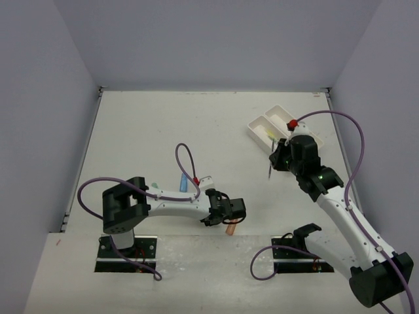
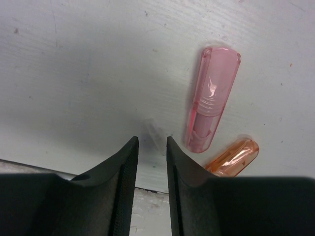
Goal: Sort the stationery into containers
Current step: Close the pen cap on the pen.
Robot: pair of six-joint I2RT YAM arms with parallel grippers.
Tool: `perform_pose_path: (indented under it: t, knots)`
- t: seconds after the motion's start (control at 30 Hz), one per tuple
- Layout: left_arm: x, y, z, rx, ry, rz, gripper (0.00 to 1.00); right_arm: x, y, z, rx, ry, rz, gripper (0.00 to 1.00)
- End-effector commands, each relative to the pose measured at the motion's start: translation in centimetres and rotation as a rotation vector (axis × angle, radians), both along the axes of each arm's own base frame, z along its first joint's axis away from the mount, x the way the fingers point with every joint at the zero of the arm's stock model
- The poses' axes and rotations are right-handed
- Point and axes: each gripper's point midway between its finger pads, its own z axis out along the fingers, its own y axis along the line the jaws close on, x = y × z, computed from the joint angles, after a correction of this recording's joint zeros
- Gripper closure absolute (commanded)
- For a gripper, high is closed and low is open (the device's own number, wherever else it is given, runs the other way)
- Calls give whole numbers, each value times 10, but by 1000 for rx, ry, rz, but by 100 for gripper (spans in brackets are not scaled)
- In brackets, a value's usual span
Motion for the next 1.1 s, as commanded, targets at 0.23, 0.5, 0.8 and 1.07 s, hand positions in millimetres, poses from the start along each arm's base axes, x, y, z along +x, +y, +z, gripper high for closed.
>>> perform_pose_path:
  t: [0.23,0.5,0.8,1.07]
  knots:
    - [3,-10,-6,-21,22,6,70,5,3,10,10,-51,25,100]
    - [-6,-8,-16,7,75,-16,73,7,2,8,4,-50,20,100]
    - [2,-1,-12,17,47,-55,100,1,11,11,30,-71,79,100]
    - [123,36,129,-211,-428,-228,100,-46,88,59,349,-275,562,100]
